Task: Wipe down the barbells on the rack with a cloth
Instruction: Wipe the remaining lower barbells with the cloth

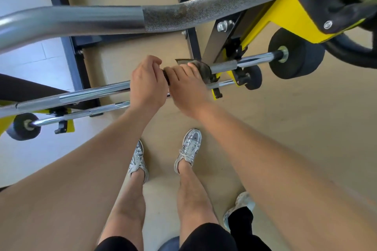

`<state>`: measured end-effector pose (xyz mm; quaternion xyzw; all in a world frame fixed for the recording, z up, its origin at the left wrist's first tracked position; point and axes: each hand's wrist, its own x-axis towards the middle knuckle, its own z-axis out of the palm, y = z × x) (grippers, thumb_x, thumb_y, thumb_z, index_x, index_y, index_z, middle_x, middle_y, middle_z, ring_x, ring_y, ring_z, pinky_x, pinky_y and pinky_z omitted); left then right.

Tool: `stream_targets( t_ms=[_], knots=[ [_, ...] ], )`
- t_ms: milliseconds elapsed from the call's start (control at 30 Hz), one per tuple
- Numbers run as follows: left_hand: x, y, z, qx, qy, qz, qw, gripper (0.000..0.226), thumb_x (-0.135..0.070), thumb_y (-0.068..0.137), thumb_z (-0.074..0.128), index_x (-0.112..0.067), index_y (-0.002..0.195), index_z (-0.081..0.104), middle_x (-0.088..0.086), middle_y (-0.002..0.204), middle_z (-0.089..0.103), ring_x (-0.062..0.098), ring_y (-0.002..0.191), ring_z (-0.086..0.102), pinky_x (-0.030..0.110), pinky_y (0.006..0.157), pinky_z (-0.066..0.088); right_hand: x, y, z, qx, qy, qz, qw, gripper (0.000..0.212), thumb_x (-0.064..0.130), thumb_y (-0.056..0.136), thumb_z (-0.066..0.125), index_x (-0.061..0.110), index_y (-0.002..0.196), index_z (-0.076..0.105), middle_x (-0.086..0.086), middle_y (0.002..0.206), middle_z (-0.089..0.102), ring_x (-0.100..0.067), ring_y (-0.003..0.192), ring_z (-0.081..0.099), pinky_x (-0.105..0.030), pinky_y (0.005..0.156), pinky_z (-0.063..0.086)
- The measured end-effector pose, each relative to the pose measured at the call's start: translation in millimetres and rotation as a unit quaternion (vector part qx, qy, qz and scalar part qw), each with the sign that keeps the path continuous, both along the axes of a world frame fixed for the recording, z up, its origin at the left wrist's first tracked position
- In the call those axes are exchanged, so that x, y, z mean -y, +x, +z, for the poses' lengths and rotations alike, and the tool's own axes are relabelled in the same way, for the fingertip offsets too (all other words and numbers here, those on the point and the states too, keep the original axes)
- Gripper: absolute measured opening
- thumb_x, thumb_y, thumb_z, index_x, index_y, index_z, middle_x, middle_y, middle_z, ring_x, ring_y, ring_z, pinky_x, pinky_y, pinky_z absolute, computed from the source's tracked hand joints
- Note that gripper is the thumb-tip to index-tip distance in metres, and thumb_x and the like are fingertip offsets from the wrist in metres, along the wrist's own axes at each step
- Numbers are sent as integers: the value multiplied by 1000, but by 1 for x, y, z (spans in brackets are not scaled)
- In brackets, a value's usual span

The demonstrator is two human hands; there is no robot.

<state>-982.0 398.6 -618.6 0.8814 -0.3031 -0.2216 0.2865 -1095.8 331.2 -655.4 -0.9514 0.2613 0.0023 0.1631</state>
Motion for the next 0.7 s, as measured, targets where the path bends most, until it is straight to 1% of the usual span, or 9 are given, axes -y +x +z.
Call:
stream_targets(
  t_ms=[67,100,167,267,300,367,533,633,700],
  knots=[
    [-1,-3,3,7,6,-17,1000,34,-12,103,36,-10,117,67,5,111,69,19,98,59,28,85,45,34,-21,3,-35,2,60,998,41,27,102,51,21,142,49,-3,128,62,-29,120,56,-45,111,39],
    [-2,-4,5,9,9,-29,1000,33,-10,103,37,-10,117,67,4,112,68,18,99,59,29,86,47,55,-35,6,-66,-1,60,996,41,33,103,54,21,142,48,-4,127,62,-28,118,56,-45,107,41],
    [-6,-1,5,20,20,-49,998,33,-4,100,40,-10,117,68,5,114,69,22,102,61,38,91,52,86,-55,9,-122,-27,18,992,36,39,103,57,19,132,51,-7,123,63,-30,115,58,-45,100,44],
    [-16,11,-1,40,63,-46,996,35,3,93,47,-13,116,68,6,116,67,28,108,58,48,97,50,78,-37,11,-213,-71,-37,974,37,29,98,68,13,127,53,-12,123,64,-34,118,57,-47,101,44],
    [-21,14,-3,48,78,-37,995,36,3,92,49,-14,116,68,6,116,66,29,109,57,48,98,48,69,-24,13,-247,-67,-50,966,40,23,95,70,10,129,53,-14,125,63,-35,120,56,-47,103,43],
    [-30,18,-6,54,82,-28,995,36,5,90,49,-13,115,68,7,116,66,31,110,55,47,97,46,56,-7,15,-274,-55,-55,959,41,17,94,69,8,130,52,-16,128,62,-36,122,55,-48,103,42],
    [-41,24,-11,62,46,-30,997,39,7,88,48,-13,115,67,8,116,65,32,108,55,48,95,46,13,33,16,-210,-39,30,977,36,10,97,59,10,132,49,-13,129,60,-36,118,55,-47,98,41],
    [-50,31,-9,73,29,2,997,27,-3,90,45,-12,108,64,8,109,64,31,103,54,48,91,45,-35,77,13,-172,-17,69,983,34,17,104,45,13,138,46,-9,134,56,-33,123,52,-44,101,39],
    [-60,39,-9,73,32,27,996,23,-1,92,48,-15,106,61,4,107,61,28,101,53,46,91,47,-51,88,7,-128,-17,76,989,37,18,105,41,15,141,45,-7,135,55,-32,124,51,-42,100,39]
  ],
)
